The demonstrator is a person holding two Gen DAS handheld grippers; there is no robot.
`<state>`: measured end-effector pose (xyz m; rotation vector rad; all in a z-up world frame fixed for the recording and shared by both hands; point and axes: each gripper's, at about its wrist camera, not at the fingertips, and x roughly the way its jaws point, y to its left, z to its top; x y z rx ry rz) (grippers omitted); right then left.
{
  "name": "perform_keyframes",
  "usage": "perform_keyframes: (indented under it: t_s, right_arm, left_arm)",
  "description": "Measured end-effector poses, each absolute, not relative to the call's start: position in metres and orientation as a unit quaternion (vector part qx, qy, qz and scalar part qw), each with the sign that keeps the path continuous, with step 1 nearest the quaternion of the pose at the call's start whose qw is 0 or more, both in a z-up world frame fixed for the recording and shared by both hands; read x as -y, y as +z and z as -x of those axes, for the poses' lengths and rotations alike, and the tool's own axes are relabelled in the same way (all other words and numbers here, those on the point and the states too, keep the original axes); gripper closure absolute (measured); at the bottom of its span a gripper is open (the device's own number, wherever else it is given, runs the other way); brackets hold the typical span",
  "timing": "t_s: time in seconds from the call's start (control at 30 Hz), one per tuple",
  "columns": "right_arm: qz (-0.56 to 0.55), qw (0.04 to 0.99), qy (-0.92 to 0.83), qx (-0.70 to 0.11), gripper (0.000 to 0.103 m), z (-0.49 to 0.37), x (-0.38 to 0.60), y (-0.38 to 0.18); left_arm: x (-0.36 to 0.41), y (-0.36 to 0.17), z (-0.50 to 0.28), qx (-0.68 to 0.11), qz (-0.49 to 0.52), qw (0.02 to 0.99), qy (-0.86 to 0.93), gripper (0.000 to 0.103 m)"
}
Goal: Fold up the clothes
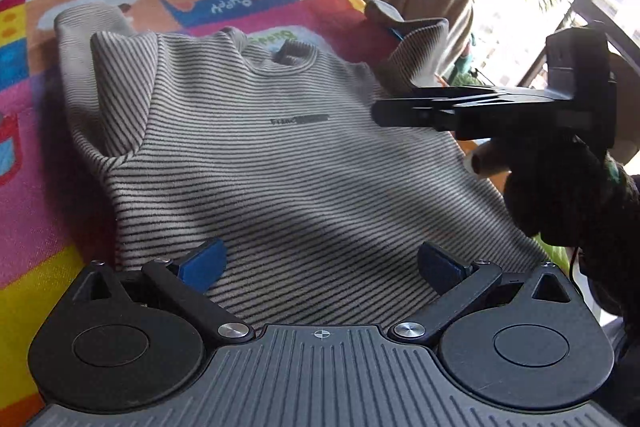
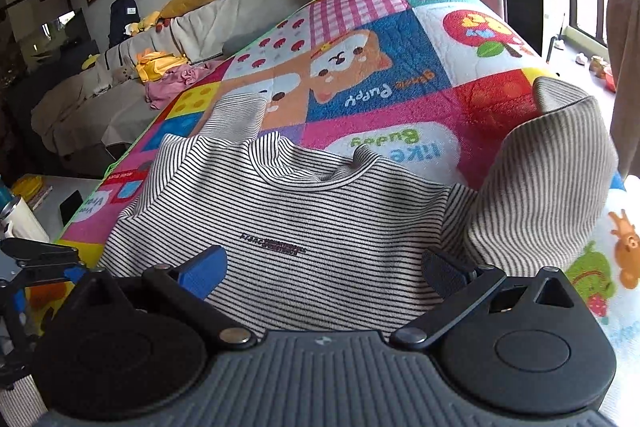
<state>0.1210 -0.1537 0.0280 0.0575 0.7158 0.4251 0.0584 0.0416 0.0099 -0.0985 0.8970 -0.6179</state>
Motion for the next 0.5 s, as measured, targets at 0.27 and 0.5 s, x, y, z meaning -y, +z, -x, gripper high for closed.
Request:
perform_keyframes:
  t_s: [0.27, 0.5]
  right_arm:
    - [-0.007, 0.916, 0.211, -0.342, 0.000, -0.107, 0.143, -0.001]
    - [0.017, 0.917, 0.203, -0.342, 0.000, -0.104, 0.137, 0.000]
  left_arm:
    - [-0.095, 0.070, -0.111, -0.278, 0.044, 0.951, -0.131, 0.001]
    - [-0.121, 0.032, -0.217, -0.327, 0.060, 0.943, -0.018, 0.036]
